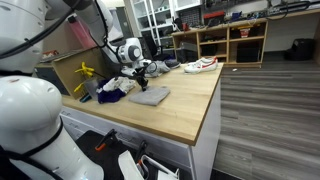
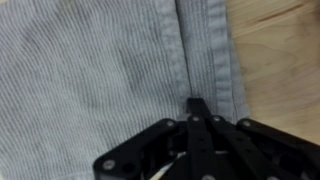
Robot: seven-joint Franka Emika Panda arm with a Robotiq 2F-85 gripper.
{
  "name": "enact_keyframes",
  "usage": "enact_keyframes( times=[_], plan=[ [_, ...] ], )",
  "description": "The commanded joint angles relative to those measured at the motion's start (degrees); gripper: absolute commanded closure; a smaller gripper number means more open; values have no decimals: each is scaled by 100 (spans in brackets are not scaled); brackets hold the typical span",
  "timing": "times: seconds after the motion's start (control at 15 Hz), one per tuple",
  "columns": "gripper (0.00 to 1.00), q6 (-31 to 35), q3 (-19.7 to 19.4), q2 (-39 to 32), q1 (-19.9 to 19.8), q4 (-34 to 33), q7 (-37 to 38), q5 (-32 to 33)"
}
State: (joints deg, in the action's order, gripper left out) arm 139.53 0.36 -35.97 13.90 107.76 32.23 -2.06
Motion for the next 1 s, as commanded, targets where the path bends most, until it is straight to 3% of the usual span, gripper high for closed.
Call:
enact_keyframes(
  times=[0.0,0.27,0.67,0.93],
  plan=[
    [73,-168,132,-39,15,-153,-96,-253],
    [45,-660,-3,435,66,66,-31,-79],
    [1,-1137,-169,641,-76,-178,125,-72],
    [0,-1077,-194,494,-187,-328,218,-164]
  ],
)
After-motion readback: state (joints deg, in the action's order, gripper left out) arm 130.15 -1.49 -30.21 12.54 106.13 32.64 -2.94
